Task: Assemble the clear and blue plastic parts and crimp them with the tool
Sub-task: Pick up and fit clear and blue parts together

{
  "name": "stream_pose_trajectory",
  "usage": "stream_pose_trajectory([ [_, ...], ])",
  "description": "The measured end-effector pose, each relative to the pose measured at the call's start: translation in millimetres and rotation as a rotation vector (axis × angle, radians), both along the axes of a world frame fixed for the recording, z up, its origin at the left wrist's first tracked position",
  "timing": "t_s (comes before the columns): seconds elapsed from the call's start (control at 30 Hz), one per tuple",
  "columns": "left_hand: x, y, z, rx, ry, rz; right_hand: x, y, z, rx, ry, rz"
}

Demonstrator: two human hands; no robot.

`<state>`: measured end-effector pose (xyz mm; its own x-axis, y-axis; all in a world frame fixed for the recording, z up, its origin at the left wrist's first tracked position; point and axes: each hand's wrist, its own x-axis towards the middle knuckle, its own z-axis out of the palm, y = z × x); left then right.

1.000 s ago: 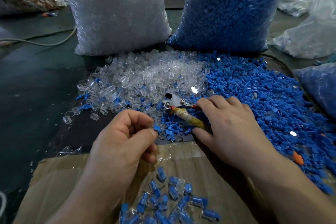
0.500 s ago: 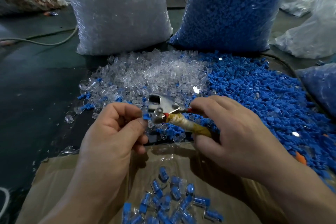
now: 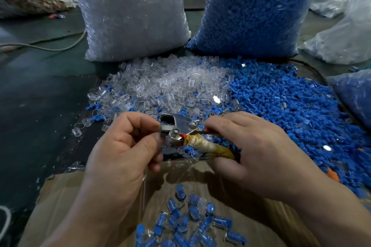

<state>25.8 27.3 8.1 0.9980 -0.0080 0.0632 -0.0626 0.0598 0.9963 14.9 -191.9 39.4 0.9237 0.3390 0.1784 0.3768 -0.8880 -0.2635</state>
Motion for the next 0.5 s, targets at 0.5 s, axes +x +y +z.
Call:
stream_pose_trajectory([
  [0.5, -2, -3, 10, 0.13, 0.189, -0.036, 11, -5, -8, -0.114, -0.029, -0.243],
])
